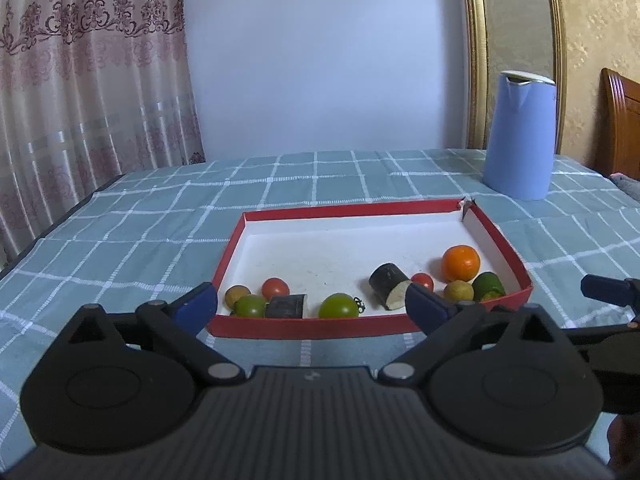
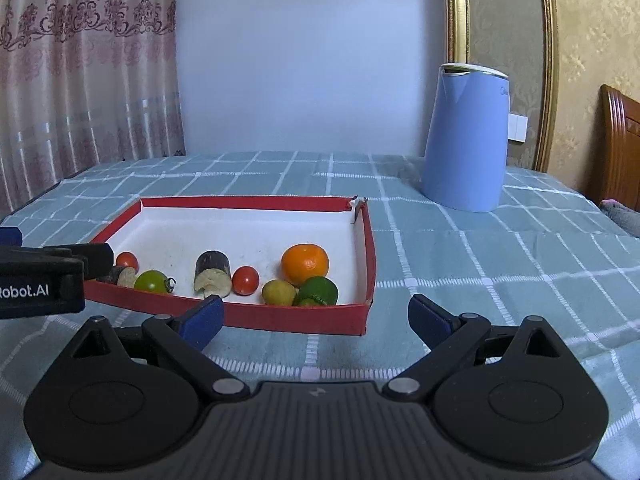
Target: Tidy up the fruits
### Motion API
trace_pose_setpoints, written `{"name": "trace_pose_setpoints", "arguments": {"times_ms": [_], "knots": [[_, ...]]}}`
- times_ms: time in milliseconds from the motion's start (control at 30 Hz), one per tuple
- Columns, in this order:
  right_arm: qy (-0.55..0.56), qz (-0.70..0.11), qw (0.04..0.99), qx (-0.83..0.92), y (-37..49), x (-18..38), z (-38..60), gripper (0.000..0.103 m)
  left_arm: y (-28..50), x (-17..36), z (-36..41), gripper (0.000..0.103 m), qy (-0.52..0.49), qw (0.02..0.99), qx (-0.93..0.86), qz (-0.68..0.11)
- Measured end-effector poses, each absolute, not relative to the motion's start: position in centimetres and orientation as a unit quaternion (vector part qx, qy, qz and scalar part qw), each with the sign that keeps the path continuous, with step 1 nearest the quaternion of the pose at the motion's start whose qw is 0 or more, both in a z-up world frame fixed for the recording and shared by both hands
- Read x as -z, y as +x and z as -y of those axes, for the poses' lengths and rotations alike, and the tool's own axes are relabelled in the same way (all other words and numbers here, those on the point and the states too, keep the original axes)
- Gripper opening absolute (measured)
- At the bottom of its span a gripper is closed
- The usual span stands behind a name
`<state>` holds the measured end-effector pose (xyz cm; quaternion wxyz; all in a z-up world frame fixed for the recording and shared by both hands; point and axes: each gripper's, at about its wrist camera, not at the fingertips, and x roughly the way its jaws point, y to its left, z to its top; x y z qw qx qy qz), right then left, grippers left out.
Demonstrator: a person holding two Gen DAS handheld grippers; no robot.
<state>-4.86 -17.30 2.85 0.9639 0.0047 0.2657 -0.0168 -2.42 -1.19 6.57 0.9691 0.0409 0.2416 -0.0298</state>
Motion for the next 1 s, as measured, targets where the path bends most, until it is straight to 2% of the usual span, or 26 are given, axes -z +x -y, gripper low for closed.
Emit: {"name": "trace_pose_setpoints", "arguments": {"times_ms": [267, 1000], "knots": [[0.015, -0.269, 0.963, 0.023, -4.6, -2.5, 17.8, 0.099, -1.9, -6.0, 0.9, 0.103, 0.030, 0.965, 0.025, -0.259], [0.011, -0.276, 0.961, 0.021, -4.2, -2.2, 17.3, 0.099, -1.7, -5.4, 0.5, 0.103, 0.028, 0.962, 0.027, -0.269]]}}
